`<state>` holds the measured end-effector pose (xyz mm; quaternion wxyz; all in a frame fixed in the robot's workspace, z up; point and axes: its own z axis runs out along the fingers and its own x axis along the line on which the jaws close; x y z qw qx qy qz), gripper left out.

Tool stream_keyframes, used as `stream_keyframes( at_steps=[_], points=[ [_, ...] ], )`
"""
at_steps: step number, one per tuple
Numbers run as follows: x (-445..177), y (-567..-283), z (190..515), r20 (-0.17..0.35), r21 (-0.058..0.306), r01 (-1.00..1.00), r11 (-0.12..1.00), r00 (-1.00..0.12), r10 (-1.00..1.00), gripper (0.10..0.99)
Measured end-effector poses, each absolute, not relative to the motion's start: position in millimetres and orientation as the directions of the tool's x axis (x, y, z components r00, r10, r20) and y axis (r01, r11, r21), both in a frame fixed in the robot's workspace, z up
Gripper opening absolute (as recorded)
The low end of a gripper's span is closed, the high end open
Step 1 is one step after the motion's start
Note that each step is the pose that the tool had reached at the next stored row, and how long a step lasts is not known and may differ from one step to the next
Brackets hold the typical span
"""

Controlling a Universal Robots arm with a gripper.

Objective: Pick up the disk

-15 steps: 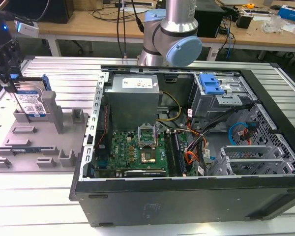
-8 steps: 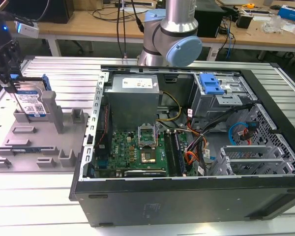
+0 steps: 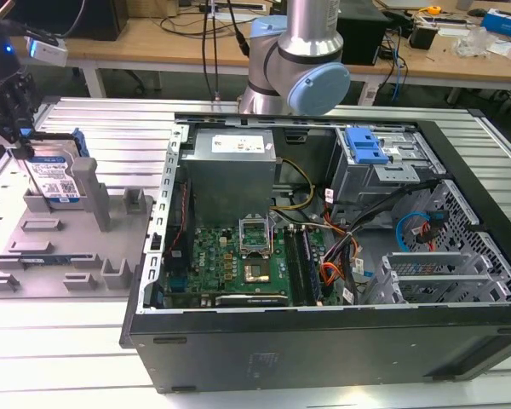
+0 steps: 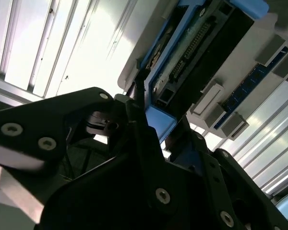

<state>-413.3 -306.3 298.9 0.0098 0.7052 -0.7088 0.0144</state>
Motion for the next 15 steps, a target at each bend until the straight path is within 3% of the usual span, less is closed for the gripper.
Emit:
stream_keyframes(
  at_steps=[1,15],
  points=[
    [-413.3,-306.4,298.9,0.034,-0.007,-1.0,0.005,-0.005,-0.999,0.392],
    [-413.3,-307.4,297.8,0.034,-0.007,-1.0,0.005,-0.005,-0.999,0.365]
  ],
)
